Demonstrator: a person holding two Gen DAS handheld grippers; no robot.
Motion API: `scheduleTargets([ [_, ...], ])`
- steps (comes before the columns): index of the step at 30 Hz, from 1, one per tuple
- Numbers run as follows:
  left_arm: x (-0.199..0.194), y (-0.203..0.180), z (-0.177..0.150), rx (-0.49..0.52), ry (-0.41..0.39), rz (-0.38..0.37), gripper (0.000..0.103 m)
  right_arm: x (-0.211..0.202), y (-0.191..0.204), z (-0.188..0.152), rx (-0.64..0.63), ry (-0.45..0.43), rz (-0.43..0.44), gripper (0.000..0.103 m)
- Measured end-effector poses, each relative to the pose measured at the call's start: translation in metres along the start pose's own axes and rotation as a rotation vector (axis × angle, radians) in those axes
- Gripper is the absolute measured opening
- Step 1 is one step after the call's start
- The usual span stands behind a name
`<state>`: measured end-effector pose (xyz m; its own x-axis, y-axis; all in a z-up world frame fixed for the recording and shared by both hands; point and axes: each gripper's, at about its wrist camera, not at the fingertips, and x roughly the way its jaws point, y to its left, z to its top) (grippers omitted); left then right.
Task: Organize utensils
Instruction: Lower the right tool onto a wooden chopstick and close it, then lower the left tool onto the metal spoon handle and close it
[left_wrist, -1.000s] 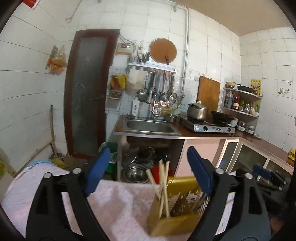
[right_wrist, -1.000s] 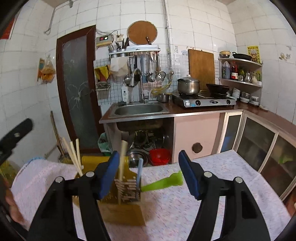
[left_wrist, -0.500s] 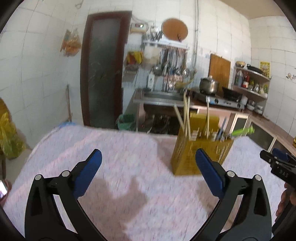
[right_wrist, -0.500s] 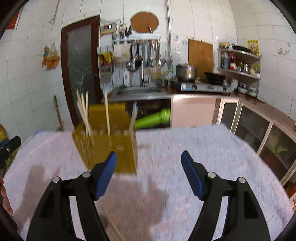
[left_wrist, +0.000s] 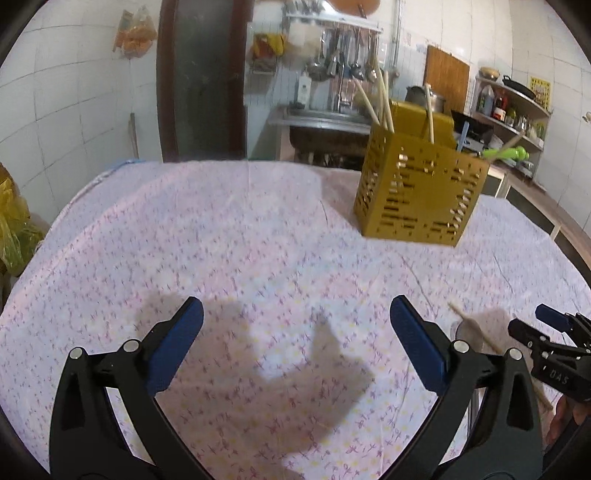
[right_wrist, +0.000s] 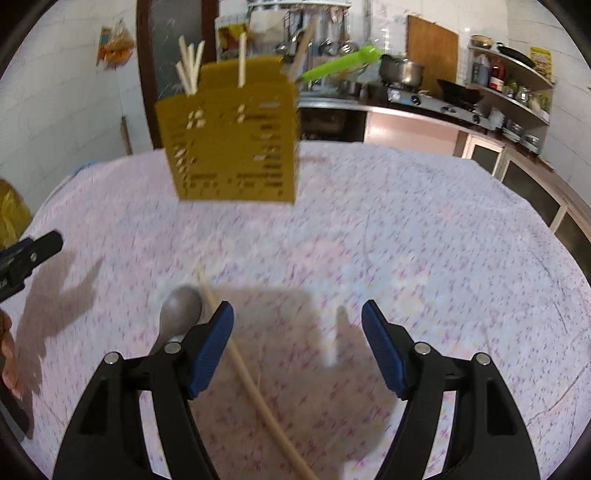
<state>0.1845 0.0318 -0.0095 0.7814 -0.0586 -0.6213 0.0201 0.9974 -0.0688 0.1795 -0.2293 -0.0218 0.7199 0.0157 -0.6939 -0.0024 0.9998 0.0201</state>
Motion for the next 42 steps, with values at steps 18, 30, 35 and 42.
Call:
scheduleTargets([
  [18,0.012,-0.026,-0.002,0.026,0.077,0.002,0.098,0.031,0.009,0.011,-0.033,0.117,0.042,0.006],
  [30,0.018,-0.088,-0.013,0.067,0.145,-0.096,0.098,0.008,-0.055,-0.011,0.065,0.127,-0.027,0.006],
  [35,0.025,-0.116,-0.017,0.114,0.197,-0.116,0.098,0.006,-0.065,-0.014,0.075,0.123,-0.027,0.007],
  [42,0.027,-0.144,-0.023,0.175,0.194,-0.109,0.098,0.008,-0.07,-0.013,0.083,0.119,-0.029,0.008],
])
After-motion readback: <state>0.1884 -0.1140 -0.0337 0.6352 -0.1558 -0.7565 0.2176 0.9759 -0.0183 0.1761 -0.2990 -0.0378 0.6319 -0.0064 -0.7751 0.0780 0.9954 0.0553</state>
